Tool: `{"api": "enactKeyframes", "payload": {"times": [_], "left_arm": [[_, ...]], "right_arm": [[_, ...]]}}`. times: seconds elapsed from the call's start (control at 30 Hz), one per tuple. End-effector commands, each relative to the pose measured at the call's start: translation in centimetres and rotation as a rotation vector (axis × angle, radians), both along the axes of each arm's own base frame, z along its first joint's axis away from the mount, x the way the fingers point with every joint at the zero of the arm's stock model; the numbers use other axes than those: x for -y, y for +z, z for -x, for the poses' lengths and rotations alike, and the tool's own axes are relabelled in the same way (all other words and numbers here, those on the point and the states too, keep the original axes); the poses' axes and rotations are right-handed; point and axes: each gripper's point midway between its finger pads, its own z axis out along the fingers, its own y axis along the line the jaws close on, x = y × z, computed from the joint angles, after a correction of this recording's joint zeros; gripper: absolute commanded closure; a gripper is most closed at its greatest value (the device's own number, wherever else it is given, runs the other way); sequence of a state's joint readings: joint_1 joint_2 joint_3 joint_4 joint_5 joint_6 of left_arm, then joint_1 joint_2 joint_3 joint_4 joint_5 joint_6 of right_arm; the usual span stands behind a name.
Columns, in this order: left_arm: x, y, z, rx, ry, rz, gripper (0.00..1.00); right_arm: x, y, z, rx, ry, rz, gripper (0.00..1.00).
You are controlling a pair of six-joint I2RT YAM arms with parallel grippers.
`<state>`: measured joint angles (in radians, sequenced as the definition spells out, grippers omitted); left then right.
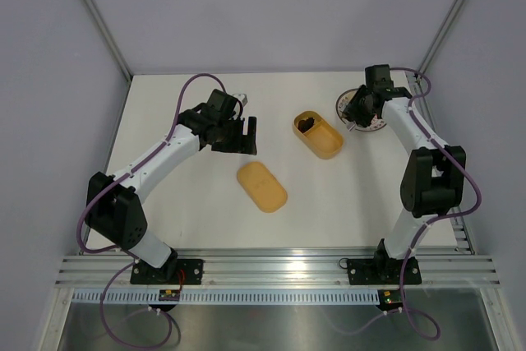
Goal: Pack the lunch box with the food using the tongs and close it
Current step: Pick up the fake food from the plate, then place the fake food in the packing box.
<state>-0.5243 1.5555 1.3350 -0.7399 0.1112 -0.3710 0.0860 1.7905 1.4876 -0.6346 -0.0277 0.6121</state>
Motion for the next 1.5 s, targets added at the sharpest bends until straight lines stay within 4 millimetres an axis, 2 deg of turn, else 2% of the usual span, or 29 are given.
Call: {"api": "enactKeyframes", "payload": {"times": [0.0, 0.17, 0.27, 0.37, 0.47, 0.5, 0.53, 0.6, 0.63, 0.77, 0.87, 1.0, 1.23, 1.47], "left_arm": [[0.3, 1.7, -1.1, 0.059, 0.0, 0.02, 0.19], [0.3, 1.8, -1.1, 0.057, 0.002, 0.028, 0.19], [0.4, 2.3, -1.1, 0.068, 0.002, 0.037, 0.19], [-0.2, 2.8, -1.4, 0.094, 0.023, 0.014, 0.19], [-0.1, 3.2, -1.7, 0.096, 0.023, 0.019, 0.18], [-0.1, 3.2, -1.8, 0.093, 0.024, 0.022, 0.18], [0.0, 3.4, -1.9, 0.096, 0.023, 0.025, 0.18], [0.0, 3.5, -1.8, 0.099, 0.024, 0.024, 0.19], [0.0, 3.5, -1.8, 0.099, 0.026, 0.023, 0.19], [-0.3, 3.2, -1.8, 0.095, 0.034, 0.011, 0.18], [-0.4, 3.1, -1.7, 0.091, 0.034, 0.009, 0.19], [-0.4, 3.3, -1.7, 0.097, 0.035, 0.008, 0.19], [-0.5, 3.2, -1.6, 0.092, 0.038, 0.009, 0.19], [-0.3, 3.0, -1.7, 0.086, 0.035, 0.01, 0.19]], "right_arm": [[0.5, 4.7, -0.2, 0.118, 0.013, 0.017, 0.73], [0.5, 5.7, 0.9, 0.123, 0.027, 0.021, 0.76], [0.3, 6.4, 2.7, 0.132, 0.052, 0.024, 0.76], [-0.3, 6.9, 5.2, 0.122, 0.086, 0.045, 0.77], [-1.9, 7.3, 8.3, 0.124, 0.137, 0.062, 0.77], [-2.1, 7.2, 9.0, 0.116, 0.141, 0.08, 0.76], [-3.3, 7.0, 9.9, 0.108, 0.175, 0.093, 0.77], [-4.0, 6.5, 11.5, 0.084, 0.198, 0.11, 0.77], [-5.0, 6.3, 12.2, 0.078, 0.225, 0.112, 0.76], [-6.0, 5.0, 14.0, 0.049, 0.254, 0.099, 0.76], [-6.6, 3.9, 14.4, 0.02, 0.287, 0.095, 0.77], [-7.3, 2.9, 14.0, 0.002, 0.321, 0.102, 0.77], [-7.7, 2.2, 12.5, 0.001, 0.355, 0.14, 0.76], [-7.9, 1.6, 10.6, 0.012, 0.313, 0.153, 0.76]]}}
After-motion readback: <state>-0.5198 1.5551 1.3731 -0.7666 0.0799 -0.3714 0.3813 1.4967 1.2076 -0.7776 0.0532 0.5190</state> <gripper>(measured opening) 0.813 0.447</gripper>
